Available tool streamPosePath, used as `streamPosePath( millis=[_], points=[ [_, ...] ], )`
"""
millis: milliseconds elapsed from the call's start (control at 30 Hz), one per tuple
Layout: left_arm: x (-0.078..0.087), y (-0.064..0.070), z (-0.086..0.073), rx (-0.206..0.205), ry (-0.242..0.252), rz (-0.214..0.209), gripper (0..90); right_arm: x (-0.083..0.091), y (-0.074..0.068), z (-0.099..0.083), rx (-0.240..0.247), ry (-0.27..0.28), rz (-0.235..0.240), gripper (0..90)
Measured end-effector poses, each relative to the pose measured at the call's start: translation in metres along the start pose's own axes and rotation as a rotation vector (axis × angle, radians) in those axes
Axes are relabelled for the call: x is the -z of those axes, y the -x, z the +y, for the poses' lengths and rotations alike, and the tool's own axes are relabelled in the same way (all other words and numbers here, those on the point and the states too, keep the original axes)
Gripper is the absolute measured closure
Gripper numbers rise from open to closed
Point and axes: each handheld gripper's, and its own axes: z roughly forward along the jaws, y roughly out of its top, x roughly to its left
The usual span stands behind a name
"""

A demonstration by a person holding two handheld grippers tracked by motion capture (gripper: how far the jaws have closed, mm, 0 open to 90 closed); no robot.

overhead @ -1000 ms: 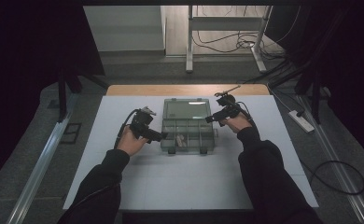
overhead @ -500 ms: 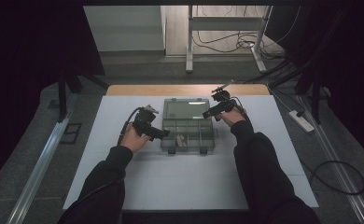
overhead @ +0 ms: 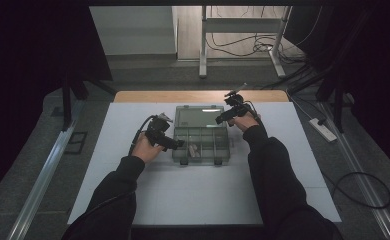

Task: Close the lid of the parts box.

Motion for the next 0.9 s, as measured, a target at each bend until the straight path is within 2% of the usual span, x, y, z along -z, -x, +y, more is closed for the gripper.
streamPosePath(
  millis=[567,767,900],
  points=[
    [-0.002,-0.001,-0.003,0.009,-0.002,-0.012,0.0,-0.016,0.002,0.007,0.005,-0.039,-0.045,0.6],
    [-0.002,-0.002,-0.004,0.006,-0.006,-0.011,0.0,-0.013,0.001,0.007,0.009,-0.041,-0.046,13.1],
    [-0.002,-0.001,-0.004,0.001,-0.009,-0.011,0.0,-0.009,-0.001,0.008,0.015,-0.036,-0.054,27.2]
  ],
)
